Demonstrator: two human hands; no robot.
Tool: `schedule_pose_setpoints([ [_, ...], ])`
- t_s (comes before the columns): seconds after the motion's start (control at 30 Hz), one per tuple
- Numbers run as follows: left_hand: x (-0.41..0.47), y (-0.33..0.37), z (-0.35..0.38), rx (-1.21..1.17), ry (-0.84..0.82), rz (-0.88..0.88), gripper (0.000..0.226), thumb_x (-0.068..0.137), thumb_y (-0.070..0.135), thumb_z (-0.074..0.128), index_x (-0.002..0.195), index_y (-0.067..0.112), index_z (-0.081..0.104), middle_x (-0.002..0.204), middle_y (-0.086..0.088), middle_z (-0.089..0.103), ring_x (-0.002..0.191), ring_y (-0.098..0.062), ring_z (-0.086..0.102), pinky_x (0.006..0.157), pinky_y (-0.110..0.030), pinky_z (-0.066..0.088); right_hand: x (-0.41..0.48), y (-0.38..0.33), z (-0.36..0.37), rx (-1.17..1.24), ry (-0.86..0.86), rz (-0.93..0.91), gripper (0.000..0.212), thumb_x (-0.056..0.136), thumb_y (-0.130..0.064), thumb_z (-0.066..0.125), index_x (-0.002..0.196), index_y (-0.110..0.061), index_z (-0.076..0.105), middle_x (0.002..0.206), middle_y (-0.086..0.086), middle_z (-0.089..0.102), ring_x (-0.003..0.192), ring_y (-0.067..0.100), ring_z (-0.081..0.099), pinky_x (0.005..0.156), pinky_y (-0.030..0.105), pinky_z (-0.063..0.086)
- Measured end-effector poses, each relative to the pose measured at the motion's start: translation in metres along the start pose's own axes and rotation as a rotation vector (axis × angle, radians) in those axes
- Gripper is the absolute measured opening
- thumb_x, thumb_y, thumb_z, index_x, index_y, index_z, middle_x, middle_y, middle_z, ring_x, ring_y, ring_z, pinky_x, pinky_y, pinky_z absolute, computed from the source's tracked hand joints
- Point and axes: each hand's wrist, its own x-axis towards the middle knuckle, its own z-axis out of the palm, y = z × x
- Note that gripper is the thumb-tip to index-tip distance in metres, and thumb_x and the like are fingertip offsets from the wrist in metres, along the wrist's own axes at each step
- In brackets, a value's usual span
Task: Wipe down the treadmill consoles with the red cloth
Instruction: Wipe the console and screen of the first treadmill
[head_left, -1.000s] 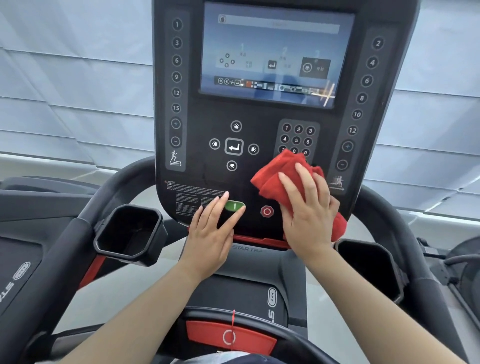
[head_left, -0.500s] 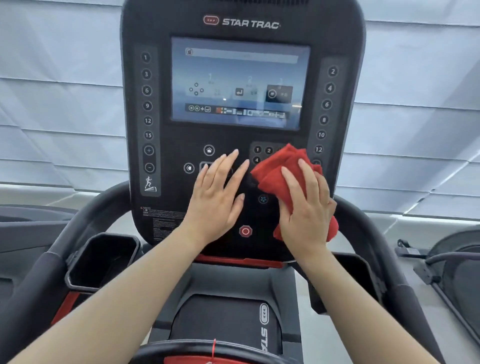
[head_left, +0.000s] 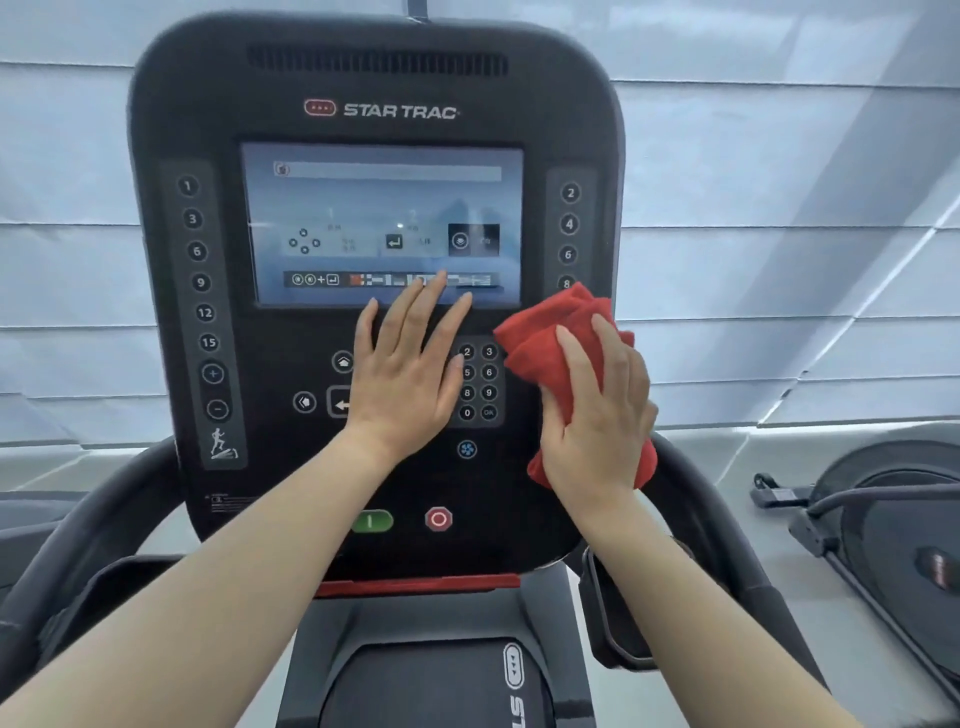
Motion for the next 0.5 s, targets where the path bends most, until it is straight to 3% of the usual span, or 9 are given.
schedule_pose_setpoints([
  [0.23, 0.000, 0.001, -0.001, 0.007, -0.003, -0.001, 0.055, 0.090, 0.032, 0.039, 0.143, 0.019, 0.031, 0.152, -0.009, 0.024, 0.139, -0.024, 0.020, 0.111, -0.049, 0.010, 0.037, -0.016, -0.002, 0.002, 0.061, -0.010, 0.043, 0.088, -0.027, 0.055, 0.131, -0.027, 0.048, 0.145, 0.000, 0.037, 0.129, 0.026, 0.032, 0.086, 0.046, 0.036],
  [0.4, -0.007, -0.004, -0.009, -0.080, -0.032, 0.018, 0.055, 0.090, 0.029, 0.042, 0.143, 0.018, 0.032, 0.152, -0.009, 0.023, 0.139, -0.023, 0.017, 0.114, -0.044, 0.004, 0.000, -0.013, 0.003, -0.025, 0.008, -0.105, 0.046, 0.088, -0.023, 0.058, 0.132, -0.028, 0.047, 0.146, -0.002, 0.036, 0.131, 0.028, 0.033, 0.086, 0.046, 0.036],
  [0.5, -0.038, -0.010, -0.010, -0.114, -0.049, -0.042, 0.054, 0.090, 0.027, 0.045, 0.142, 0.017, 0.034, 0.150, -0.009, 0.024, 0.139, -0.024, 0.019, 0.115, -0.044, 0.009, -0.034, -0.011, 0.009, -0.055, -0.037, -0.171, 0.050, 0.085, -0.021, 0.058, 0.132, -0.029, 0.046, 0.145, -0.003, 0.035, 0.128, 0.028, 0.035, 0.085, 0.045, 0.035],
])
